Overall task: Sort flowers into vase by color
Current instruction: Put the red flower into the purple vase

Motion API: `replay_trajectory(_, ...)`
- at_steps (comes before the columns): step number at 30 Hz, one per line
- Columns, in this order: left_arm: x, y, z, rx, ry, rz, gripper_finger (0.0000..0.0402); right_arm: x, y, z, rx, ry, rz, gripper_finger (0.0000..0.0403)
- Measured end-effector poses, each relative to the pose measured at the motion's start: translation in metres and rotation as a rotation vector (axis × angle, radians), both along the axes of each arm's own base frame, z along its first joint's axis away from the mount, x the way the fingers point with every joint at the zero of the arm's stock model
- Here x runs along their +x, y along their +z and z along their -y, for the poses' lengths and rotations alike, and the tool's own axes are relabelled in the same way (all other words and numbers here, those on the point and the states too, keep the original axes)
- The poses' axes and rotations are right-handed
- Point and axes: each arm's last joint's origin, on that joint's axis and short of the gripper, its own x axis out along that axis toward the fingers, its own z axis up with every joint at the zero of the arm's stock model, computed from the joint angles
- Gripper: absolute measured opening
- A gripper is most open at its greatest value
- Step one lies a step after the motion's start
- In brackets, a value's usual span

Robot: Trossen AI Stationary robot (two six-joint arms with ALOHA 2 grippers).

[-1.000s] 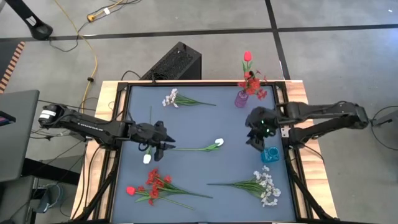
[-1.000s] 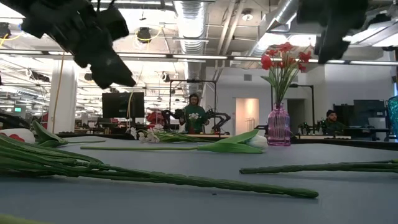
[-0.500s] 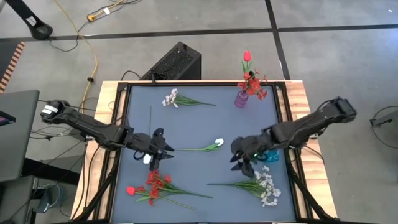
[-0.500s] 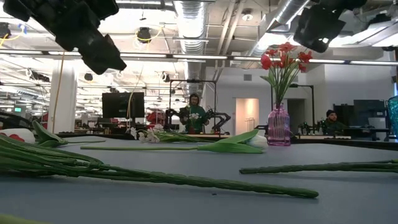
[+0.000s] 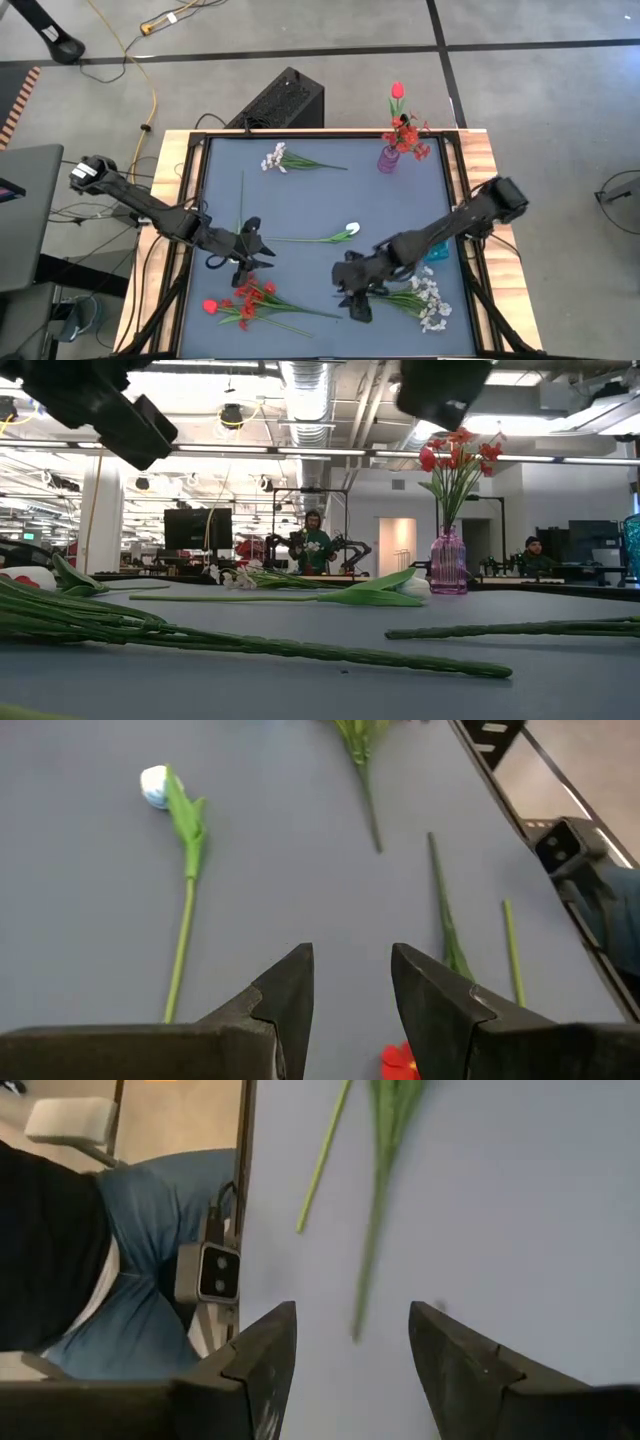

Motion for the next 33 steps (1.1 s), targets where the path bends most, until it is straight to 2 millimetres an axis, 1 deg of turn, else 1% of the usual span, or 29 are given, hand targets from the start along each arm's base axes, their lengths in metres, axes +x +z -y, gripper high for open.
replay_trajectory(6,-0.005,0.000,0.010,0.002,-0.046,0.003,0.0125,0.031,-0.017,-0.029,-0.052,-0.005,0.016,0.0221)
replay_trajectory(8,-0.006,0.000,0.012,-0.005,-0.055,0.003,0.0125,0.042,-0.023,-0.034,-0.071,-0.028,0.024,0.0221)
replay_trajectory(10,-0.007,0.000,0.015,-0.011,-0.063,0.002,0.0125,0.052,-0.027,-0.038,-0.094,-0.056,0.043,0.0221)
replay_trajectory(14,-0.009,0.000,0.019,-0.013,-0.084,0.000,0.0125,0.071,-0.044,-0.046,-0.158,-0.095,0.062,0.0221)
replay_trajectory(17,-0.011,0.000,0.022,-0.013,-0.099,-0.001,0.0125,0.084,-0.057,-0.049,-0.199,-0.117,0.069,0.0221)
replay_trajectory(21,-0.013,0.000,0.024,-0.014,-0.114,-0.003,0.0125,0.099,-0.068,-0.050,-0.204,-0.133,0.072,0.0221)
replay_trajectory(27,-0.013,0.000,0.025,-0.011,-0.132,-0.004,0.0125,0.114,-0.082,-0.048,-0.230,-0.169,0.075,0.0221)
replay_trajectory(33,-0.014,-0.001,0.025,0.006,-0.149,-0.010,0.0125,0.114,-0.085,-0.049,-0.251,-0.192,0.081,0.0221)
